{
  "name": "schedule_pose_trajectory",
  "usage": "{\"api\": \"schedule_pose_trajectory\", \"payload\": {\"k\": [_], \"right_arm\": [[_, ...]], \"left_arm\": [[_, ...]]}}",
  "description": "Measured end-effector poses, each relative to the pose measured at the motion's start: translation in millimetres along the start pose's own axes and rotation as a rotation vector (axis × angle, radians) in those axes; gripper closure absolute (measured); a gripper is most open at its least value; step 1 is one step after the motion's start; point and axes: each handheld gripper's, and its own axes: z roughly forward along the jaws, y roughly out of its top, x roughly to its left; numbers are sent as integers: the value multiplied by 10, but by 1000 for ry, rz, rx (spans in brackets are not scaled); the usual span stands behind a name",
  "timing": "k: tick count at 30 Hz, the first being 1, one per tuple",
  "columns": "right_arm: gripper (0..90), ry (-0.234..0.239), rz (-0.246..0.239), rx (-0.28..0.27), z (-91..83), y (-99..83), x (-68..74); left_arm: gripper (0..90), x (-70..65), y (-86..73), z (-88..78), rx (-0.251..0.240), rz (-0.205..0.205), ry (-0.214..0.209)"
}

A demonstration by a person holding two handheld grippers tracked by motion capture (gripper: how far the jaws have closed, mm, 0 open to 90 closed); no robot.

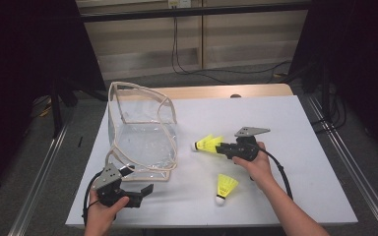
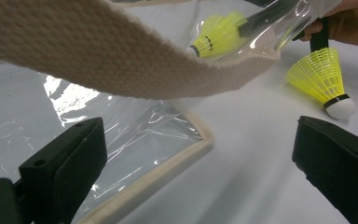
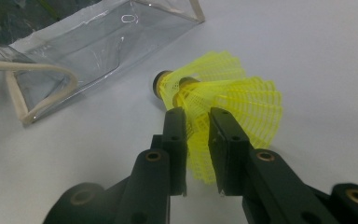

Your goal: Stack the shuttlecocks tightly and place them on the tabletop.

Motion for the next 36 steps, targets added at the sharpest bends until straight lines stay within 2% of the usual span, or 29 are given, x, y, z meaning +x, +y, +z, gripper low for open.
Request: {"api": "schedule_pose_trajectory", "payload": {"k": [13, 25, 27, 36], "right_arm": [[593, -30, 6, -17, -119, 27, 13], [505, -50, -32, -26, -257, 53, 73], [496, -42, -24, -33, -279, 47, 76], [399, -73, -20, -42, -372, -30, 72]], "left_arm": [[31, -3, 3, -7, 1, 1, 4], [31, -4, 3, -10, -1, 4, 5], [32, -3, 2, -8, -2, 5, 3], [31, -6, 3, -8, -3, 2, 4]]}}
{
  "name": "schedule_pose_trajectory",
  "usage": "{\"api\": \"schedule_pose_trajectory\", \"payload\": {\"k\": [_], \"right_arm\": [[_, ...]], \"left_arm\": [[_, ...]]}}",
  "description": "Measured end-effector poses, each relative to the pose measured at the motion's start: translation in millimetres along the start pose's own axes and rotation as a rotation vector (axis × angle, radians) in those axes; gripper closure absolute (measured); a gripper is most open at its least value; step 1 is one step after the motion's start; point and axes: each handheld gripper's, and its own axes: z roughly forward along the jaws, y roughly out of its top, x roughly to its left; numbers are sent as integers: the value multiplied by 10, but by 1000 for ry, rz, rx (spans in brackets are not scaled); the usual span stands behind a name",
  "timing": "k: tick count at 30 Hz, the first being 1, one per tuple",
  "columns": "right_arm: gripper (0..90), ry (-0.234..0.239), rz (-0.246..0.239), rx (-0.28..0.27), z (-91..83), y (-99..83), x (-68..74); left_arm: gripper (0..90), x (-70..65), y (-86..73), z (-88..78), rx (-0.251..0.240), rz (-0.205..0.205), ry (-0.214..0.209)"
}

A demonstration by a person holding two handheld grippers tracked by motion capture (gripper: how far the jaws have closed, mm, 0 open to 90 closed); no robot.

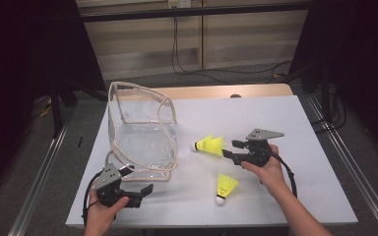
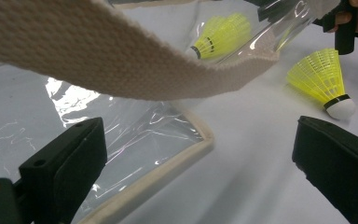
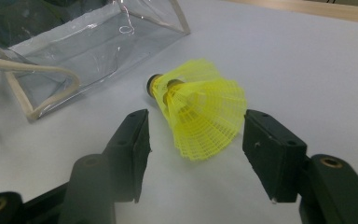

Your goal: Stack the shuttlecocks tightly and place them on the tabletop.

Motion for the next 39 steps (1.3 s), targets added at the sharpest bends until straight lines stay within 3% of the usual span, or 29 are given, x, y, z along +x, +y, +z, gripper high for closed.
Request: {"api": "schedule_pose_trajectory", "payload": {"k": [13, 29, 39], "right_arm": [[253, -6, 28, -12, -129, -75, -15], [158, -20, 46, -29, -267, -154, -28], [122, -13, 41, -48, -365, -109, 4]], "left_arm": [[31, -2, 0, 1, 0, 1, 1], [31, -2, 3, -5, -2, 1, 3], [32, -12, 4, 2, 1, 7, -2]]}}
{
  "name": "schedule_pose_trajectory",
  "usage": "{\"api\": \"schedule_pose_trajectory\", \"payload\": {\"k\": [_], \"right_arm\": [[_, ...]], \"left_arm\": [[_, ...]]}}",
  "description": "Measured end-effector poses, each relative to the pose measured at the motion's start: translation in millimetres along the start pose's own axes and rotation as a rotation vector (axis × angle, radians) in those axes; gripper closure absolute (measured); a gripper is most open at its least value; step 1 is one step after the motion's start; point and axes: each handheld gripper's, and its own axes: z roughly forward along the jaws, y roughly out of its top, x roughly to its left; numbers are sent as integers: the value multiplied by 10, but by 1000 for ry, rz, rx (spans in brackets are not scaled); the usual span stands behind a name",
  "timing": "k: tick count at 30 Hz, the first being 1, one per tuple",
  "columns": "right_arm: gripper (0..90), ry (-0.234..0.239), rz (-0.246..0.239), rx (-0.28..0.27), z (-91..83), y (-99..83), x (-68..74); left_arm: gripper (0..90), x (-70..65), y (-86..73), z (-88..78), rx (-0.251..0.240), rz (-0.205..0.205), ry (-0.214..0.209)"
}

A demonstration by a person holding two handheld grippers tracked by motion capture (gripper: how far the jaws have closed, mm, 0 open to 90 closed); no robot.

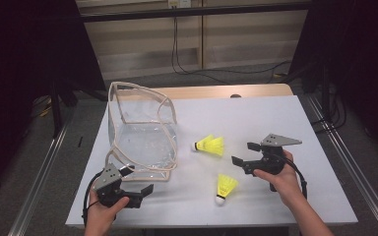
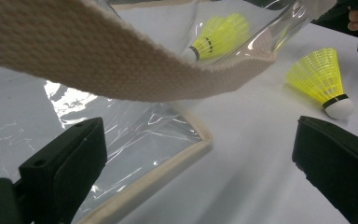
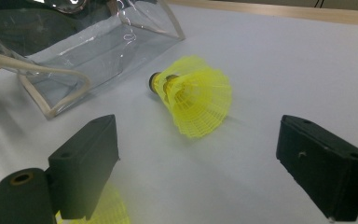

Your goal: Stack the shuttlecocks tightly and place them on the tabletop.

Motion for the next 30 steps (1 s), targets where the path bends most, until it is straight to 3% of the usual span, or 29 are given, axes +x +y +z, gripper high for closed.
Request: {"api": "schedule_pose_trajectory", "payload": {"k": [30], "right_arm": [[64, 85, -65, 39, -43, -61, 222]], "left_arm": [[32, -18, 3, 15, 5, 0, -4]]}}
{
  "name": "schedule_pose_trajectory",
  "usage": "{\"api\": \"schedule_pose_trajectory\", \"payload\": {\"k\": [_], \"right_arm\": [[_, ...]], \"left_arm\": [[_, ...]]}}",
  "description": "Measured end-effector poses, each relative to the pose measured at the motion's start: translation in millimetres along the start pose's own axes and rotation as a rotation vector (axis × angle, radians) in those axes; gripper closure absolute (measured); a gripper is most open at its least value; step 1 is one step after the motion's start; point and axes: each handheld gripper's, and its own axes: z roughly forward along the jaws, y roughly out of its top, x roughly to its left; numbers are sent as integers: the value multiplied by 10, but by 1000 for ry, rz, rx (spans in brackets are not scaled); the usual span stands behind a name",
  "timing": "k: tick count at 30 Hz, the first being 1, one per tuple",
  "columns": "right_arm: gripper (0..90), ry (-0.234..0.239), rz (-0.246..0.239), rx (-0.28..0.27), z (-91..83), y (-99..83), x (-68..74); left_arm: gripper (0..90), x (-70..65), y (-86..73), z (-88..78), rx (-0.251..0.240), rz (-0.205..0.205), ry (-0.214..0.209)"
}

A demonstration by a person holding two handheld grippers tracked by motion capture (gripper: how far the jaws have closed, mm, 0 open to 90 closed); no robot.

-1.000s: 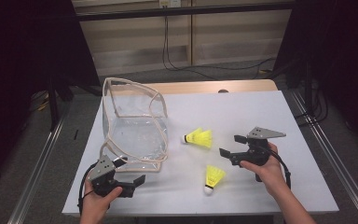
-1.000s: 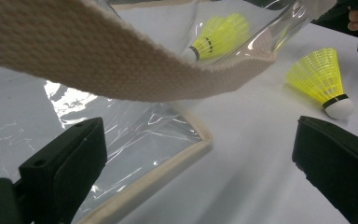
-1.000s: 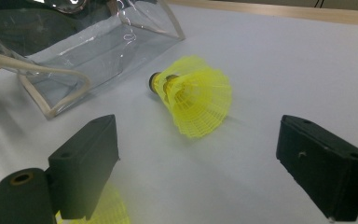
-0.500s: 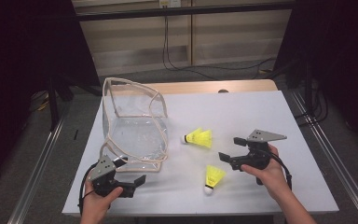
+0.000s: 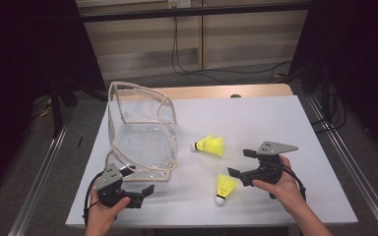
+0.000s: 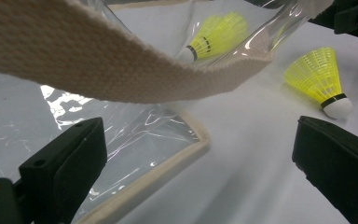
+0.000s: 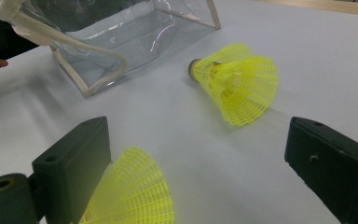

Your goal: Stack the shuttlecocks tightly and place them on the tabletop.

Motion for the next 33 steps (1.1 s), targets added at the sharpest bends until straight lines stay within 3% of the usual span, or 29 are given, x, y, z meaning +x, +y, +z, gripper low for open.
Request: {"api": "schedule_pose_trajectory", "payload": {"k": [22, 33], "right_arm": [[30, 66, -31, 28, 18, -84, 116], [86, 94, -51, 57, 57, -113, 157]], "left_arm": [[31, -5, 3, -5, -1, 1, 3], [31, -6, 1, -7, 0, 1, 3]]}}
